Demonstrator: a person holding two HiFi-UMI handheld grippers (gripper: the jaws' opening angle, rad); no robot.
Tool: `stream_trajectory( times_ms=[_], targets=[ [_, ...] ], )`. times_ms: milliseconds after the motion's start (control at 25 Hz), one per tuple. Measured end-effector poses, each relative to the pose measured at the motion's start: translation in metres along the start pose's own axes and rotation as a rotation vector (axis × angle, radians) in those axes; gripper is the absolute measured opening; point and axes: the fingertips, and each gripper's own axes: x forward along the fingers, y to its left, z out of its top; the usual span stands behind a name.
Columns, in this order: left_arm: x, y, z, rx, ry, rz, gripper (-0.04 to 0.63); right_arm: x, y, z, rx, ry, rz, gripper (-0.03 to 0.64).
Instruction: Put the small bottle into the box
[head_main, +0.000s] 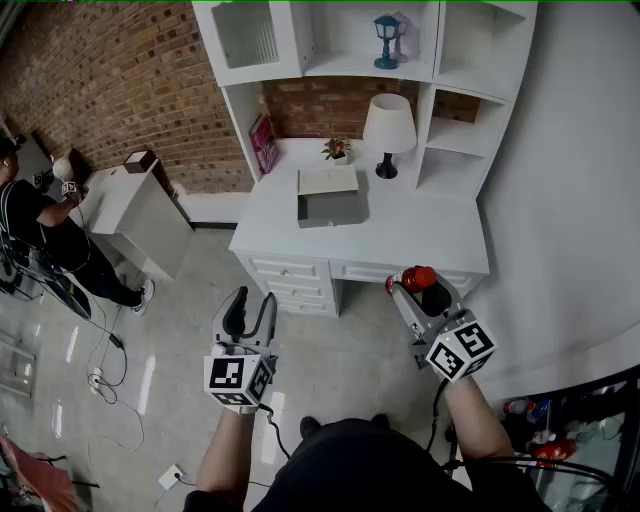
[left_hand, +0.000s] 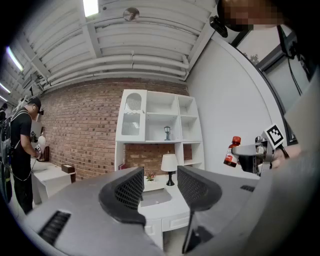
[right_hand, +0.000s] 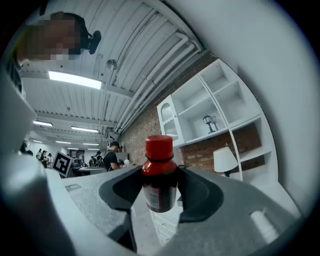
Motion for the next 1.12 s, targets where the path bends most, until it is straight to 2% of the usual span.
stream_trajectory(
  times_ms=[200, 360, 560, 760, 920, 1120],
  targets=[
    [0.0, -0.021, -0.005, 0.006, 0.015, 0.005, 0.206, -0.013, -0.013, 0.0, 0.003, 0.014, -0.001, 0.218],
    [-0.001, -0.032, -0.007, 0.036, 0.011, 0.038, 0.206, -0.022, -0.031, 0.001, 0.009, 0.02, 0.003, 0.218],
    [-0.006, -0.047, -0.011, 0.035, 0.025, 0.082, 0.206, -0.03, -0.047, 0.0, -0.021, 0.051, 0.018, 0.218],
    [-0.017, -0.052, -0.029, 0.015, 0.061, 0.135, 0.206, -0.027, -0.063, -0.008, 0.014, 0.092, 0.068, 0.218],
    [-0.027, -0.038, -0.054, 0.006, 0.106, 0.18, 0.206, -0.012, -0.078, -0.028, 0.062, 0.131, 0.076, 0.218],
    [-0.012, 0.001, -0.071, -0.045, 0.117, 0.213, 0.206, 0.024, -0.083, -0.051, 0.062, 0.169, 0.077, 0.218]
  ],
)
